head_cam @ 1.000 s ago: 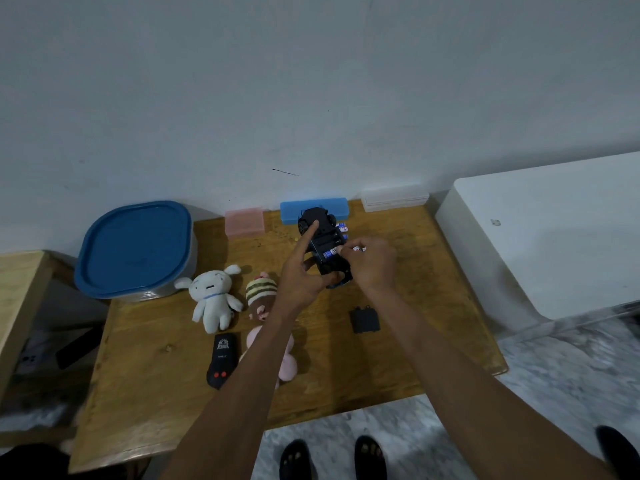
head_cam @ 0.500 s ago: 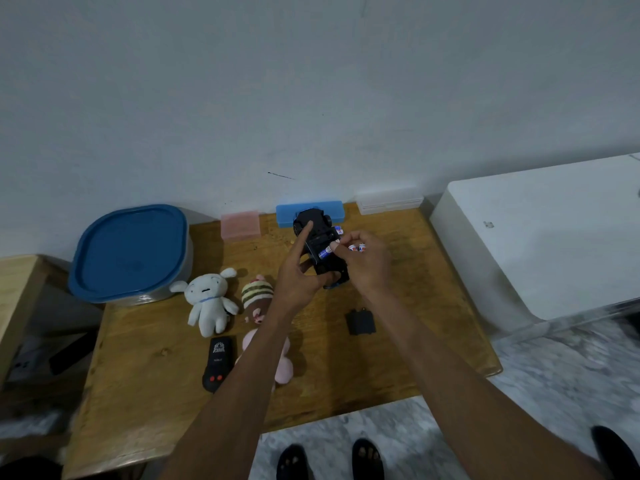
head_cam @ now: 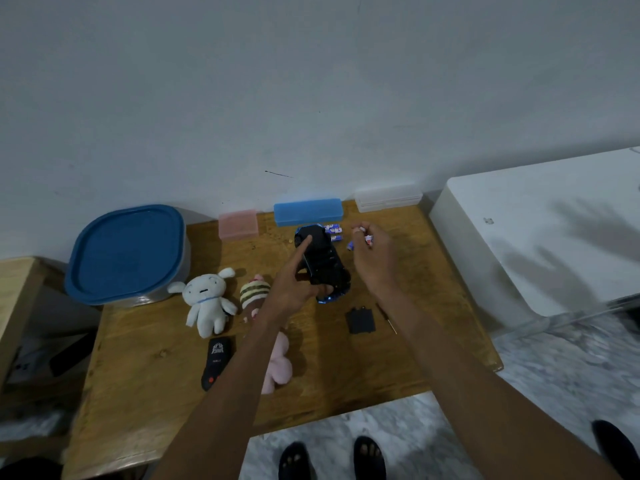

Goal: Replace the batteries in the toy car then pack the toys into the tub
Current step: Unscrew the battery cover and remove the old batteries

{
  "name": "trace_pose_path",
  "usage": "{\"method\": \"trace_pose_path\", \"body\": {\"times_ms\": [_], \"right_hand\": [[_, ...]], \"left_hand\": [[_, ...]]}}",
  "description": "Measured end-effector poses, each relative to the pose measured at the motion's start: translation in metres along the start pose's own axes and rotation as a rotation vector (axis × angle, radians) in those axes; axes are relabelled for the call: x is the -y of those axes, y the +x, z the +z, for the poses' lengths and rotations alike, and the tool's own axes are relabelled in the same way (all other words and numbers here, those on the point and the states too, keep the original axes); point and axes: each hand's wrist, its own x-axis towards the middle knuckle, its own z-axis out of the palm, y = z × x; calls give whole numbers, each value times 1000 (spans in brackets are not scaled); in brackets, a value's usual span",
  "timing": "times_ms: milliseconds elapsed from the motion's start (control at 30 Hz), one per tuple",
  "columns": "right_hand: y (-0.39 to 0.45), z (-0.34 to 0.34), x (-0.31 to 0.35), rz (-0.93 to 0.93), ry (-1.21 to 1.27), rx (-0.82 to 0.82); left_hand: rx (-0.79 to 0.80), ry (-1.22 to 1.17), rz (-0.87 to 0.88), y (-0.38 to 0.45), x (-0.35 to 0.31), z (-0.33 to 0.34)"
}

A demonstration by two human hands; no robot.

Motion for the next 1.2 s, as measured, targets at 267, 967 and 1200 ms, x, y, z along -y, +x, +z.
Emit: {"method": "trace_pose_path", "body": {"times_ms": [267,967,1200], "right_hand": [[-6,-11,-24,-42,-174,62],[-1,-6,-65,137,-115,62],[13,-6,-61,209,-86,41]], "left_hand": [[204,105,-222,-6,15,-2],[130,167,-316,10,34,-9],[138,264,-359,25,27,-11]]}}
